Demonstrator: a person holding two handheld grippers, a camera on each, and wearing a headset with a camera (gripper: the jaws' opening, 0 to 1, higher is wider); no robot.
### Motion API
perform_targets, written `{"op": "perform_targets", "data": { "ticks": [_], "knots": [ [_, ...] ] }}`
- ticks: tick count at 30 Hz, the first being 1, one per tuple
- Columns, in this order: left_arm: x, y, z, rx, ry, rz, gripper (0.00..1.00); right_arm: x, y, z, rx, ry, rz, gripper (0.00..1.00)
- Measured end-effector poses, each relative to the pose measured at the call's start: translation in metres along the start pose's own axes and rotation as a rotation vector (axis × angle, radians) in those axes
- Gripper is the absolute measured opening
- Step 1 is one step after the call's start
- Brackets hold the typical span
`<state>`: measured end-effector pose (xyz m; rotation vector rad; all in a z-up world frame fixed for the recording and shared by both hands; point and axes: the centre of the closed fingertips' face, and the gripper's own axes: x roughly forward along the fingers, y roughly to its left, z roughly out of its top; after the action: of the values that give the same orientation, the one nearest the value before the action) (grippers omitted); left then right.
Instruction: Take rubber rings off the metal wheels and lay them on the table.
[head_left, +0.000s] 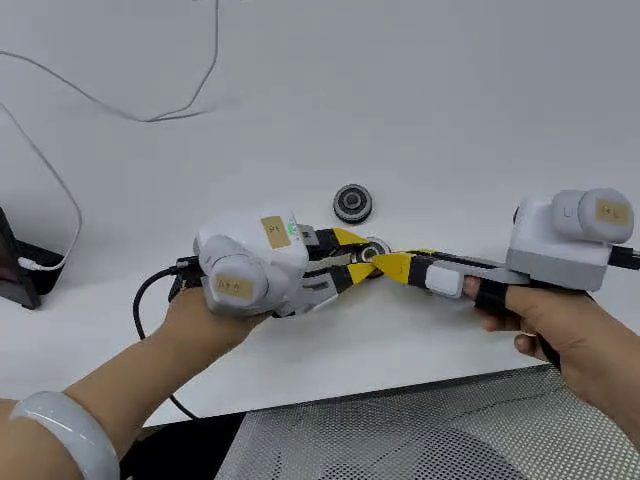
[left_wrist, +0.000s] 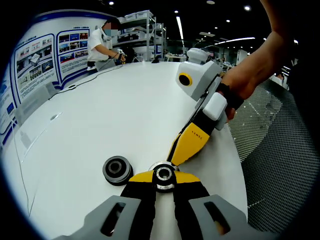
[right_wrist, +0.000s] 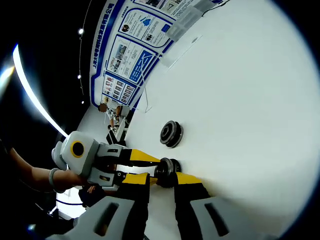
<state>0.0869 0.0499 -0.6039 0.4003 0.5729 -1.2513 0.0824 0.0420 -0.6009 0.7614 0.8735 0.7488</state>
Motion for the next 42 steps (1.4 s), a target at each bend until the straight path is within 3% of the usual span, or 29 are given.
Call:
{"op": "perform_targets", "data": {
  "ticks": [5,16,25,32,38,42],
  "knots": [
    [-0.0002,-0.0002,0.0001,-0.002,-0.003,0.0,0.12,0.0007,-0.0032,0.0024,-0.007,-0.011,-0.003,0.1],
    [-0.0005,0.0,0.0005,-0.004,-0.005,0.002,0.12,0.0047,-0.0027,0.0015,-0.013,-0.003,-0.008,0.2],
    [-0.0006,-0.0001,0.001,-0.005,-0.007,0.002,0.12,0.0051,-0.0015,-0.0047,-0.006,0.024,0.0,0.21],
    [-0.0007,-0.0003,0.0008,-0.008,-0.01,0.003,0.12,0.005,-0.0029,-0.0033,-0.015,0.004,-0.005,0.21],
    [-0.0008,-0.0001,0.0008,-0.009,-0.012,0.005,0.13,0.0032,0.0009,-0.0021,0.041,0.004,0.027,0.22],
    [-0.0007,0.0004,0.0002,-0.007,-0.01,0.005,0.13,0.002,-0.0022,-0.0024,0.05,-0.007,0.022,0.19]
  ]
}}
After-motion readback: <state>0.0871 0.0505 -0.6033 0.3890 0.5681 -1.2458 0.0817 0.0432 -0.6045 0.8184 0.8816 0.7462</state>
